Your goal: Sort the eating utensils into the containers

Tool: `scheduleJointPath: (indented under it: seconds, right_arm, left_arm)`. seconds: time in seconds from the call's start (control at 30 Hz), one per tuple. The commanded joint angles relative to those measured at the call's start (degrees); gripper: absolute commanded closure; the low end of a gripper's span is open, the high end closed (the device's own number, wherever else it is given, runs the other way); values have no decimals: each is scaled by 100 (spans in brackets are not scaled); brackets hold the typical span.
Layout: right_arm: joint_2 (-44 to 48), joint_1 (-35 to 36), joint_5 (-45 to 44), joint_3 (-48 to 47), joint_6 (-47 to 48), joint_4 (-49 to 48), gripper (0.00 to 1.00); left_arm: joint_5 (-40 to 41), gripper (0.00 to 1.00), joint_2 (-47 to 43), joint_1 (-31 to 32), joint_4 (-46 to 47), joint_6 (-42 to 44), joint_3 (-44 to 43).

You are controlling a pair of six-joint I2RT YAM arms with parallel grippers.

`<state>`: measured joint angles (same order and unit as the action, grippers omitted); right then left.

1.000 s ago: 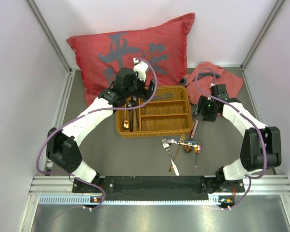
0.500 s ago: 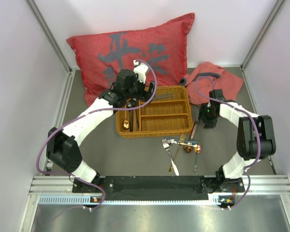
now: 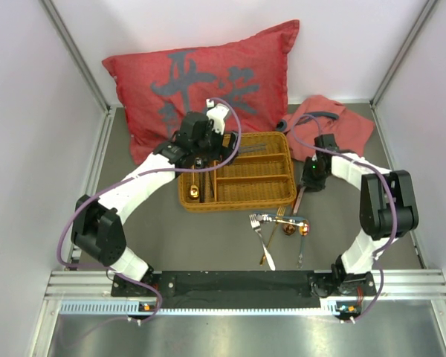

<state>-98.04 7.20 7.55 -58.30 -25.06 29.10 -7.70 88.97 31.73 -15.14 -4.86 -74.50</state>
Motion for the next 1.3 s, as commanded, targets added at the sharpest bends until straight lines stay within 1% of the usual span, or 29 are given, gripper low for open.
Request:
scheduleJointPath:
  seconds: [0.0, 0.1, 0.13, 0.17, 0.23, 0.27, 0.33, 0.37, 0.47, 0.6, 0.8, 0.9, 1.1, 1.17, 1.27]
  right_arm:
    - [-453, 273, -885, -49, 177, 288, 67]
    - [-619, 369, -1149, -251, 247, 516, 68]
    - [-681, 378, -1203, -304, 317, 578, 70]
    - [-716, 387, -1247, -418, 352, 640, 76]
    - [-830, 378, -1458, -567, 457, 895, 81]
    - [-848, 387, -1528, -664, 502, 948, 88]
    - [-901, 370, -1660, -735, 616, 1071, 94]
    - [-901, 378, -1591, -770, 651, 1071, 99]
    - [-683, 370, -1345, -753, 695, 975, 100]
    - [-120, 370, -1388, -744, 643, 904, 100]
    - [924, 361, -1677, -1007, 590, 913, 100]
    - [1373, 361, -1643, -1200, 528, 860, 100]
    - [1946, 361, -1634, -1824, 537, 1105, 100]
    - [2104, 361, -1582, -2079, 537, 1220, 100]
    - [2280, 370, -1459, -2343, 520, 1387, 100]
  left_arm:
    - [-134, 2, -231, -26, 72, -111, 50]
    - [-178, 2, -231, -26, 55, -129, 50]
    - [-187, 2, -231, -26, 55, -138, 50]
    - [-196, 2, -240, -26, 46, -138, 41]
    - [-196, 2, -248, -26, 20, -138, 6]
    - [-196, 2, -240, -26, 11, -138, 14]
    - [-214, 2, -266, -26, 11, -138, -12]
    - [-223, 2, -266, -26, 2, -146, -21]
    - [-337, 2, -249, -26, 2, -164, -38]
    - [-556, 2, -196, -26, 107, -383, -65]
    - [-1250, 1, -187, -35, 888, -1069, 93]
    - [-1697, 1, -126, -35, 1372, -1376, 216]
    - [-2594, 2, 208, -9, 2189, -2132, 269]
    - [-2745, 3, 305, 53, 2391, -2351, 208]
    - [-2877, 3, 463, 228, 2673, -2449, 103]
